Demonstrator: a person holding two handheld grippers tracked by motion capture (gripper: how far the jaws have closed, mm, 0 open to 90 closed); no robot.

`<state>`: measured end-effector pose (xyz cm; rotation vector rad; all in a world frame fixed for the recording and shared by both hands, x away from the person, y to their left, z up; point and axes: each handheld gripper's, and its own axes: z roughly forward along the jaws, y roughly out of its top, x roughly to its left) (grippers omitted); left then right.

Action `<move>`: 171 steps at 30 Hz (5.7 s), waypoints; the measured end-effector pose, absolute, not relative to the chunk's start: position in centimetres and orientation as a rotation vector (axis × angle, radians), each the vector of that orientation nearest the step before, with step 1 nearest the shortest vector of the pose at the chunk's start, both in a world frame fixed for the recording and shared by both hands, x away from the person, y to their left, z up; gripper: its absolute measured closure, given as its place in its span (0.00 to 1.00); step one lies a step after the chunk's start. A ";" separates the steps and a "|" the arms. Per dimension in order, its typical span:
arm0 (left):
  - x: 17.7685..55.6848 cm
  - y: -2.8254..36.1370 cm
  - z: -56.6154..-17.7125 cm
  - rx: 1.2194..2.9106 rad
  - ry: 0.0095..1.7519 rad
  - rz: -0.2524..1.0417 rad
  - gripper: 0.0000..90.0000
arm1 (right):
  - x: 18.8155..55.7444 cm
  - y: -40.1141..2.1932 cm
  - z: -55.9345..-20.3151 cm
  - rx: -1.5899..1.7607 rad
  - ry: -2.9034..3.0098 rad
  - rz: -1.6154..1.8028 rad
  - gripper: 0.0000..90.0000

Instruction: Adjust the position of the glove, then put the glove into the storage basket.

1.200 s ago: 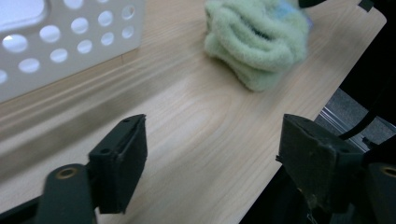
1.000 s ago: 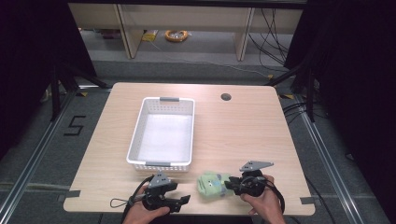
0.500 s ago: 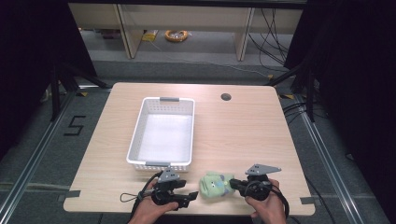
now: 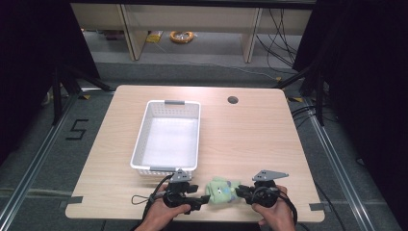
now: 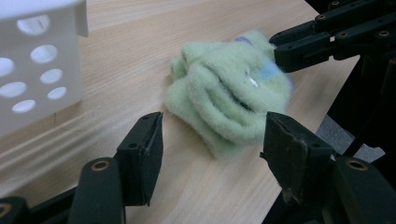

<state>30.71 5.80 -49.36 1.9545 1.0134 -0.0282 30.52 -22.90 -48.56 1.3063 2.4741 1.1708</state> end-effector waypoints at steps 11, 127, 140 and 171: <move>32.0 4.5 -50.3 1.924 1.083 -0.175 0.53 | 31.6 -22.9 -48.7 1.331 2.461 1.187 0.75; 36.0 11.2 -40.3 1.901 0.938 -0.114 0.86 | 35.1 -17.3 -39.6 1.206 2.493 1.496 0.86; 38.6 14.4 -39.5 1.890 1.003 -0.118 0.85 | 38.2 -13.8 -38.5 1.160 2.533 1.445 0.86; 43.0 19.6 -44.5 2.021 1.216 -0.155 0.85 | 43.6 -5.4 -43.9 1.301 2.691 1.167 0.85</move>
